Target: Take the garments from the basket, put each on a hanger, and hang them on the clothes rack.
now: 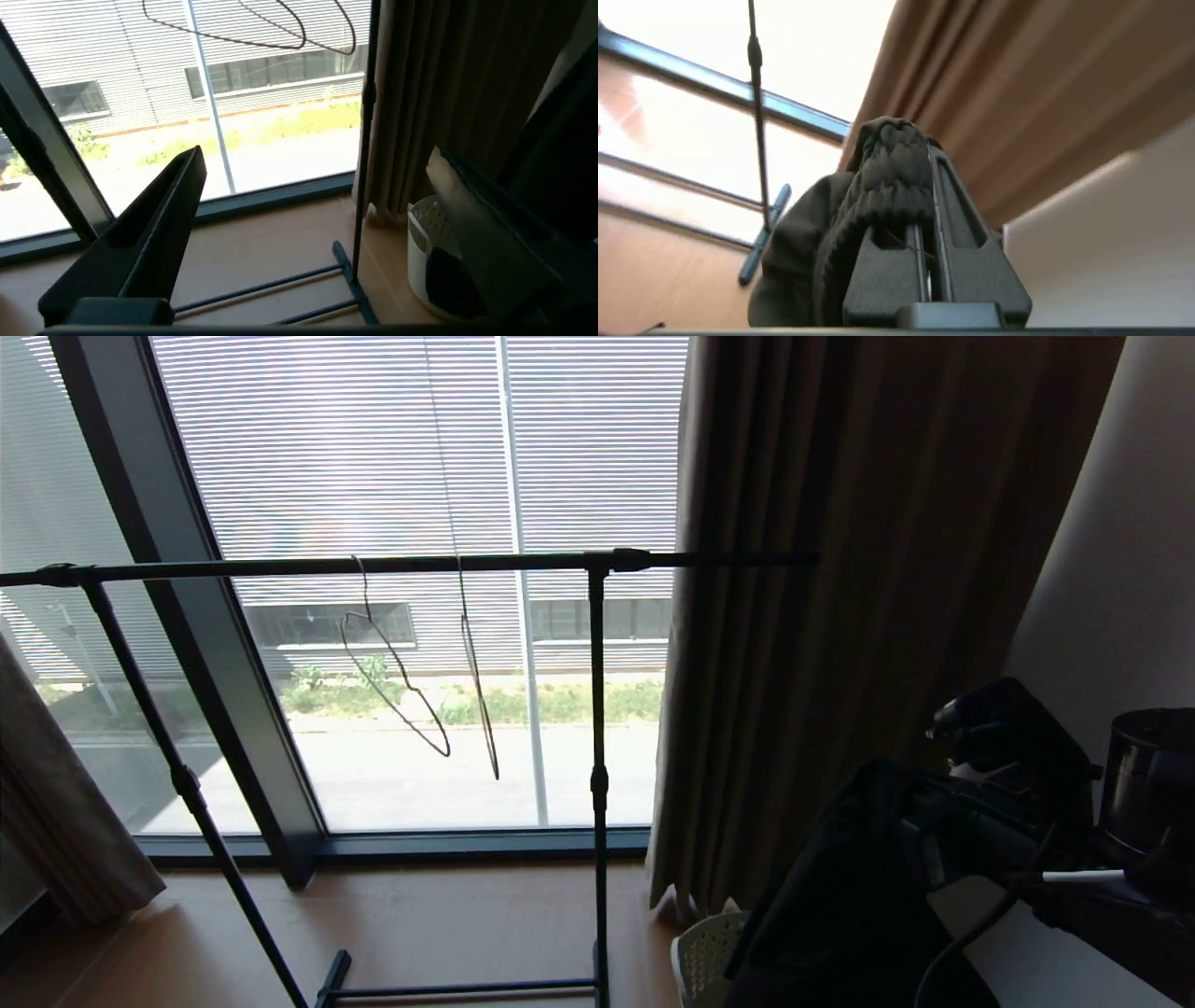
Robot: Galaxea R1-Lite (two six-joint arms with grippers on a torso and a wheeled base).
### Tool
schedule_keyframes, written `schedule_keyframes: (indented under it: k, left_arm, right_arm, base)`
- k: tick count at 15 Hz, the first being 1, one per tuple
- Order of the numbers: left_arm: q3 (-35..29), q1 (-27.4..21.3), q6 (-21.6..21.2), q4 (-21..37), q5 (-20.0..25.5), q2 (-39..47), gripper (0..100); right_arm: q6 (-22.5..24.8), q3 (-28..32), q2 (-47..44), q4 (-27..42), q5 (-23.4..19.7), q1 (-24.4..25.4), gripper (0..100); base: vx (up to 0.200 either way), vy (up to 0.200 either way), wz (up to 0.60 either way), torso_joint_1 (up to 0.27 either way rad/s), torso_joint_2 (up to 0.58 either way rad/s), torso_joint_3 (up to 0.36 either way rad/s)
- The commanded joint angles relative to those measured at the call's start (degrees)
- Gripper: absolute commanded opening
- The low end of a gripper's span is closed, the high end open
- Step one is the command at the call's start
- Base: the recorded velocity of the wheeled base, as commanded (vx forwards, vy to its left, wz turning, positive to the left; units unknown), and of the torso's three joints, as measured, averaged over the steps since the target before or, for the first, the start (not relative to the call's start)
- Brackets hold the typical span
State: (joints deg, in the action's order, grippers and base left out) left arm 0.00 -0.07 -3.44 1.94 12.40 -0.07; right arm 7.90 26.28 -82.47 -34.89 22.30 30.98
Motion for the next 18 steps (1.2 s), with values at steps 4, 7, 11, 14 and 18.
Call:
schedule_keyframes:
  k: [4,7,11,14,18]
  left_arm:
    - [0.0,0.0,0.1,0.0,0.0,0.1,100]
    - [0.0,0.0,0.1,0.0,0.0,0.1,100]
    - [0.0,0.0,0.1,0.0,0.0,0.1,100]
    - [0.0,0.0,0.1,0.0,0.0,0.1,100]
    - [0.0,0.0,0.0,0.1,0.0,0.1,100]
  right_arm:
    - [0.0,0.2,0.3,-0.4,0.1,0.0,0]
    - [0.1,-0.1,-0.5,-2.8,0.1,0.0,0]
    - [0.1,0.2,-1.3,-2.9,0.3,0.1,0]
    - [0.1,-0.2,-1.3,-2.9,0.4,1.6,0]
    - [0.1,-0.4,-2.3,-2.9,0.5,2.6,0]
  base:
    - [-0.050,0.150,0.00,0.001,0.00,-0.001]
    - [0.000,0.200,0.00,-0.012,0.00,0.001]
    - [0.000,0.200,0.00,0.007,0.00,-0.003]
    - [0.000,0.200,0.00,0.001,0.00,0.004]
    - [0.000,0.200,0.00,0.004,0.00,-0.001]
